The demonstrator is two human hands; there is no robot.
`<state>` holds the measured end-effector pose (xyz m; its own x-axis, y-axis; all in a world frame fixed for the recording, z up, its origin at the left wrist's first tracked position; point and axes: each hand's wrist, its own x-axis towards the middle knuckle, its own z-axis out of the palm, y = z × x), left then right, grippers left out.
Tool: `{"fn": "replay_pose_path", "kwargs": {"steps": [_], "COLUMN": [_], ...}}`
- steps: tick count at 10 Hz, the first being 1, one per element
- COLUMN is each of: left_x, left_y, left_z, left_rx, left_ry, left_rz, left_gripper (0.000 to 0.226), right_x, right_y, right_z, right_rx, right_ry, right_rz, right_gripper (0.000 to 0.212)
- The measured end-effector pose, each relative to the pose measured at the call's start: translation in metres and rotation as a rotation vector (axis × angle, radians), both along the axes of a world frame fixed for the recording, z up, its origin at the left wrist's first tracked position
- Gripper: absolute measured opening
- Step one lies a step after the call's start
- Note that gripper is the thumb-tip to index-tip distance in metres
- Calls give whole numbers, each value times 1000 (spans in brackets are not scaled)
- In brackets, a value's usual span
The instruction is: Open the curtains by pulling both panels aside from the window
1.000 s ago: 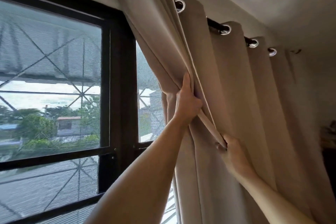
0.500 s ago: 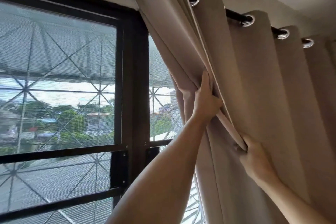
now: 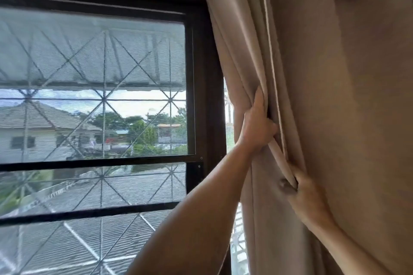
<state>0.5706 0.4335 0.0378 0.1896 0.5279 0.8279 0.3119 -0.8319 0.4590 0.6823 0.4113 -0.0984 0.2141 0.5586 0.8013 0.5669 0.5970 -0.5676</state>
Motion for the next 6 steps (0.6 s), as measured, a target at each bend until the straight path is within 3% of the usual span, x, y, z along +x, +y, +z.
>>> {"fn": "replay_pose_path", "kwargs": {"steps": [2, 4, 5, 6], "left_x": [-43, -111, -170, -234], "left_y": [-12, -37, -53, -88], "left_z": [-17, -53, -92, -142], "left_rx": [-11, -137, -116, -304], "left_ry": [26, 107, 189, 121], "left_rz": [55, 23, 1, -9], "left_gripper": [83, 94, 86, 71], "right_x": [-34, -74, -98, -116], "right_y": [-1, -38, -69, -93], "right_z": [-10, -7, -1, 9], "right_rx": [-33, -89, -125, -4], "right_ry": [18, 41, 64, 198], "right_rz": [53, 240, 365, 429], "right_gripper": [29, 34, 38, 37]}}
